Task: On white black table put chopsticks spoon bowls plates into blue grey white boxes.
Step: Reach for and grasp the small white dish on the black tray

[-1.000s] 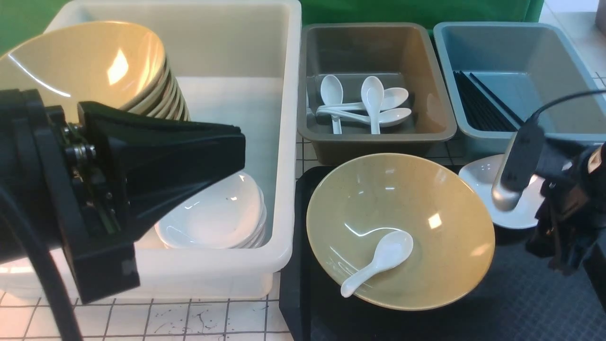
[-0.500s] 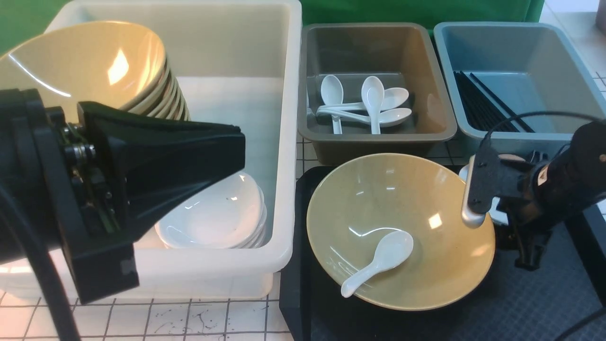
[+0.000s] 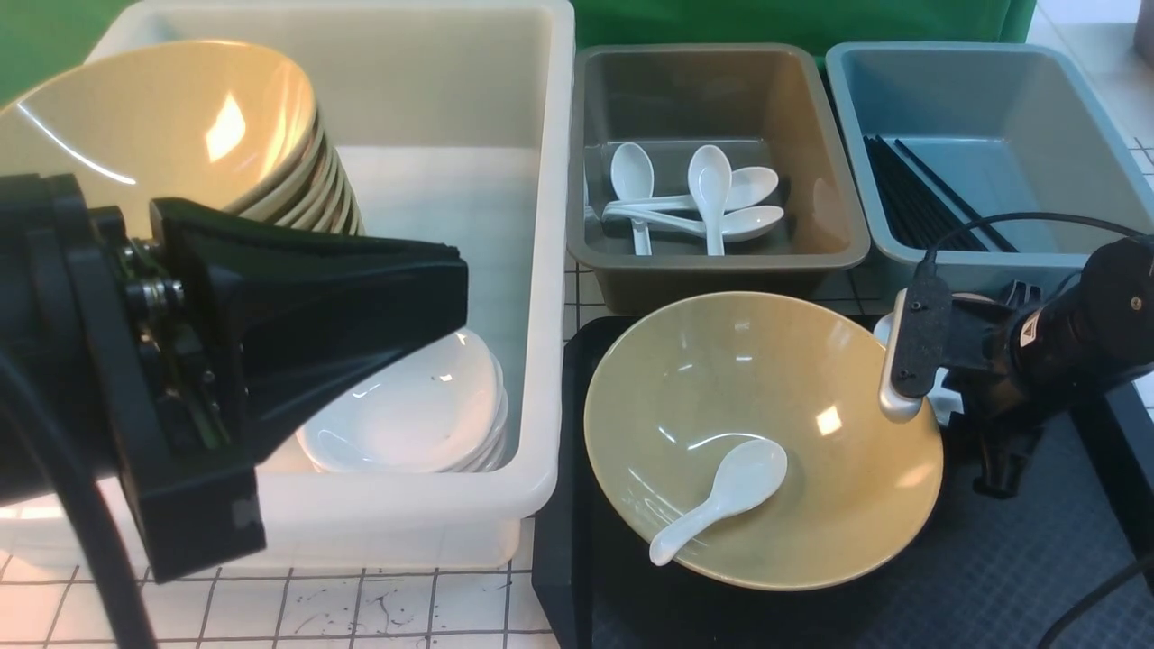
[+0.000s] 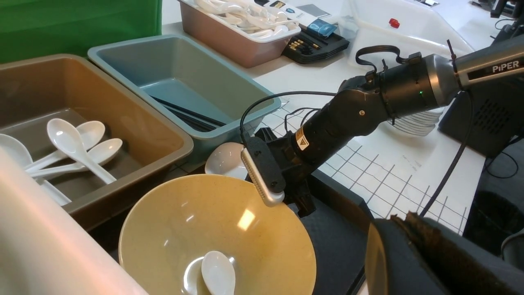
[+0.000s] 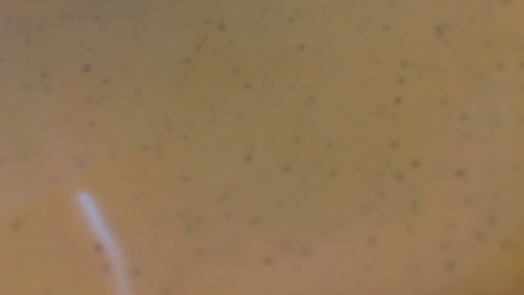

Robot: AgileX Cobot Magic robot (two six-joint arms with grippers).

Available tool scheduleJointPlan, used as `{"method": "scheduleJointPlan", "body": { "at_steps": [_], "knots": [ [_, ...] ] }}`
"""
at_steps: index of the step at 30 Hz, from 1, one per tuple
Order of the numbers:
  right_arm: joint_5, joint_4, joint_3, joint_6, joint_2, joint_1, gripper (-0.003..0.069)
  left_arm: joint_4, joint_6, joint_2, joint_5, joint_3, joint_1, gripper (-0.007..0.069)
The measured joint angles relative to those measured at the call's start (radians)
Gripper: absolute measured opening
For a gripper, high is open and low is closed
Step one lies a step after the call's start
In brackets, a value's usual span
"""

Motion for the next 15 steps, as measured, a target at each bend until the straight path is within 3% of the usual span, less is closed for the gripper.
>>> {"method": "scheduleJointPlan", "body": {
  "at_steps": [3, 10, 15],
  "knots": [
    [0.005, 0.0, -0.001, -0.02, 0.001, 0.0, 0.0388, 0.001, 0.0, 0.0, 0.0, 0.0, 0.0, -0.0001],
    [0.018, 0.005, -0.001, -0.088, 0.005, 0.0, 0.0204, 0.001, 0.0, 0.0, 0.0, 0.0, 0.0, -0.0001],
    [0.027, 0.003, -0.001, -0.099, 0.004, 0.0, 0.0197, 0.001, 0.0, 0.0, 0.0, 0.0, 0.0, -0.0001]
  ]
}}
